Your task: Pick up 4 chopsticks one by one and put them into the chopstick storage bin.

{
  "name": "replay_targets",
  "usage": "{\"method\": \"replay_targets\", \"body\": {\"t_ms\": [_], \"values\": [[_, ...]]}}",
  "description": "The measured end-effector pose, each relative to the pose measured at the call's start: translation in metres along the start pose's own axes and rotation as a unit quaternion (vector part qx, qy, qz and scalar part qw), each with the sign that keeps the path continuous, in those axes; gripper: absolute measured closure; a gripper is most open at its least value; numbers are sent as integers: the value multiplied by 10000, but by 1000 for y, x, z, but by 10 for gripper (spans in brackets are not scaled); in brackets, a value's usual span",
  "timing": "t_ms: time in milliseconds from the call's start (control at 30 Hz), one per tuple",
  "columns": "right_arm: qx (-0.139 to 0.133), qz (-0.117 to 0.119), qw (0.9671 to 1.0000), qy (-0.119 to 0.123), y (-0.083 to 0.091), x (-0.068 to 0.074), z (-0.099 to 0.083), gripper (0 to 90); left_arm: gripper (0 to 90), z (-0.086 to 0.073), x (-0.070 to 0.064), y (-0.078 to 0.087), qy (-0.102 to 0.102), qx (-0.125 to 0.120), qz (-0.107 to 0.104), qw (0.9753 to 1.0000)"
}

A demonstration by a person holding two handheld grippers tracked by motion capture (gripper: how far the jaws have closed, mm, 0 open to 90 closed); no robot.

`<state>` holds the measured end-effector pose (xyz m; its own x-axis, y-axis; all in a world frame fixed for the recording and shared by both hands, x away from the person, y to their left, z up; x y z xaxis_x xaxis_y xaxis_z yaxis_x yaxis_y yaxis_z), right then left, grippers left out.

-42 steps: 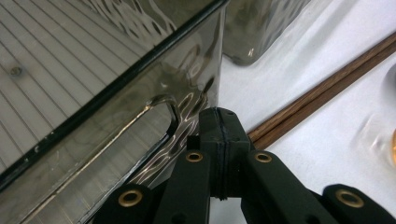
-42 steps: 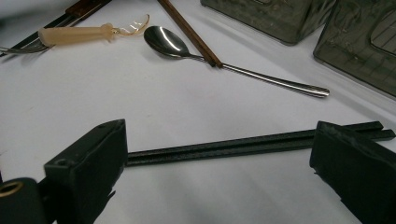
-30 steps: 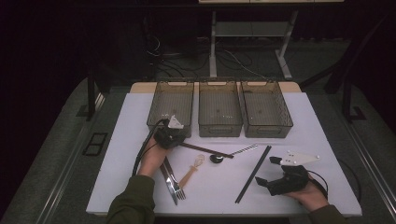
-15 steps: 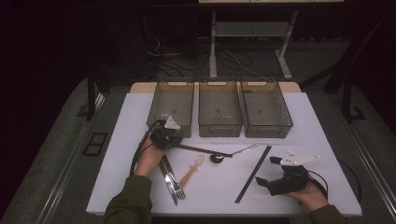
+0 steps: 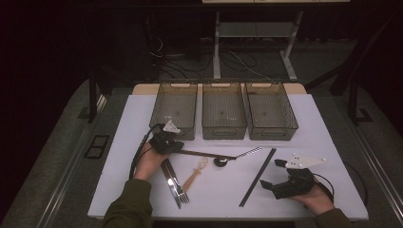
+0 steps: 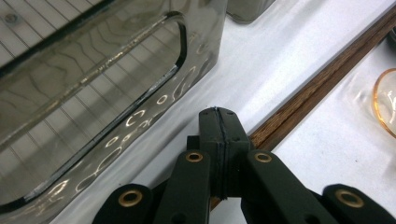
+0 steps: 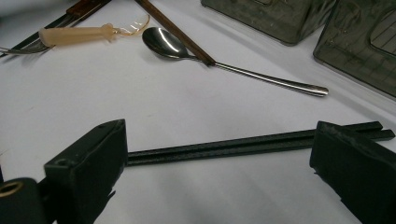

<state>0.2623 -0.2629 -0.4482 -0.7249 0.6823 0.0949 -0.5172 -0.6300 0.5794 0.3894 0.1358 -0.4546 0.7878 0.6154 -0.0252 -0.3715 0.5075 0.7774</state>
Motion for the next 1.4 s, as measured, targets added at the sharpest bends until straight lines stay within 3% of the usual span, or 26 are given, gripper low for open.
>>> {"method": "replay_targets", "body": {"t_ms": [133,200,333,600,1000,1100,1233,1400], "values": [[11,4,10000,-14,0,0,0,44,893,0,0,0,8,-33,-15,10000],[2,2,10000,-4,0,0,0,44,892,-1,2,3,-48,34,168,9998],[2,2,10000,3,0,0,0,44,893,-8,12,13,198,-101,335,9992],[0,0,10000,1,0,0,0,44,892,-21,22,20,323,138,631,9974],[1,5,10000,-2,0,0,0,44,893,-22,22,25,402,97,439,9982],[-3,2,10000,-5,0,0,0,44,892,-22,21,25,344,127,510,9980],[-9,-2,10000,-5,0,0,0,44,892,-27,22,31,493,154,685,9963],[-8,3,10000,-8,0,0,0,44,892,-35,23,35,562,265,594,9963]]}}
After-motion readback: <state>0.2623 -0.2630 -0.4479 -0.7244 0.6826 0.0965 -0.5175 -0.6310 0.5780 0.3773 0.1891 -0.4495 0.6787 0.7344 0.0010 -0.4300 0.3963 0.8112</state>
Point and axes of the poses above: each handheld gripper's, and its own axes: y roughly backward along the jaws, z roughly out of its top, x roughly to its left, the point moved 2 cm from there along -y, roughly forward along the jaws, and after that the axes turned 1 degree about -z, right-handed, at the moved point
